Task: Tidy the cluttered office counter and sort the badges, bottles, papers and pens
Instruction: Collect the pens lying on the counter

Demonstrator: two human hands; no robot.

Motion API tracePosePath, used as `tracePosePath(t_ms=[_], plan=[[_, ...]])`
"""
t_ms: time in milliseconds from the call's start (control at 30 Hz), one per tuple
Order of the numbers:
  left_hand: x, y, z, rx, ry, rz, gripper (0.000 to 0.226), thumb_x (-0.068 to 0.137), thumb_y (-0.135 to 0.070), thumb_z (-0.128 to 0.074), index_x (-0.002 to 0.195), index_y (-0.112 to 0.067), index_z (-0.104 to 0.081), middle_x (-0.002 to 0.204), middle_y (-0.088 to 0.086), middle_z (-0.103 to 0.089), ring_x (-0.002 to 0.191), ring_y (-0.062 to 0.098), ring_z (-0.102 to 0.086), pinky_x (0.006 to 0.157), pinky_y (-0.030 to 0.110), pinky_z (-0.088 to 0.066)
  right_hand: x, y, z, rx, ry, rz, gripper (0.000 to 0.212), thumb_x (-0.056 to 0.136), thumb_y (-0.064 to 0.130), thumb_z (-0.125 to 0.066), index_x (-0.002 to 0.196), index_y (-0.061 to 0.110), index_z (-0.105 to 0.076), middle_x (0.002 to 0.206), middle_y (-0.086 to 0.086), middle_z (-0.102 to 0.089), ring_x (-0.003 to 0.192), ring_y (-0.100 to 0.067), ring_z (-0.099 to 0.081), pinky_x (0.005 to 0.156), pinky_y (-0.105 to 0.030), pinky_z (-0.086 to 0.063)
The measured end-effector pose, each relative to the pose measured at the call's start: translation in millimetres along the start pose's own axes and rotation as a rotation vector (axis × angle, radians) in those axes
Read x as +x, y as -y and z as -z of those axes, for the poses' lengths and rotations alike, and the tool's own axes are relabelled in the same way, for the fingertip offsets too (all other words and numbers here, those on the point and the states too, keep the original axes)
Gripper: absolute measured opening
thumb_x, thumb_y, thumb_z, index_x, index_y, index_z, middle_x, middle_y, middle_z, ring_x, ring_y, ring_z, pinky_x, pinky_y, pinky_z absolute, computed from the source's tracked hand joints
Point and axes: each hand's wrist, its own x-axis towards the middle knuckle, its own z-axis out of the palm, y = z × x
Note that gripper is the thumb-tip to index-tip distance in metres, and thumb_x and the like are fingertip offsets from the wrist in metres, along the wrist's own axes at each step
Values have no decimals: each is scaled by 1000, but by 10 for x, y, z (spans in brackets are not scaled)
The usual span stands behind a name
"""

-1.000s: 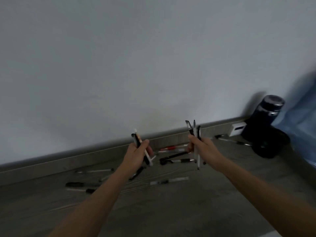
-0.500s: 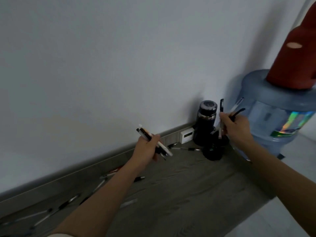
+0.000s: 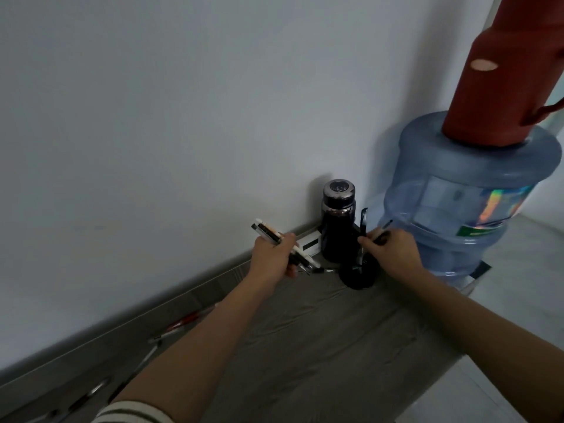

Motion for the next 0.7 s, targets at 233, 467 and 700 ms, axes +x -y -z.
tracePosePath(t_ms=[233,467,700], plan=[[234,30,-330,-38,-37,45,16,87,-14,-65,75,-5,-59,75,24,-65,47,24,-60,46,31,-53,120,-82,91,136,131,-55,16,76,17,-79,91,12,-75,83,-1,-72,77,-13,-67,75,-29,-54],[404,49,-856,-112,49,148,12,86,-12,-66,82,-4,-58,71,15,-61,52,25,-61,44,28,-51,137,-193,157,369,100,-167,40,77,33,-79,110,12,-69,96,-1,-72,76,-11,-66,68,-27,-53],[492,81,-1072,-58,149,154,10,84,-15,-68,82,-7,-63,79,15,-66,68,27,-65,53,31,-56,49,-284,293,405,73,-175,34,82,32,-75,111,15,-68,94,-2,-72,70,-10,-65,61,-23,-49]])
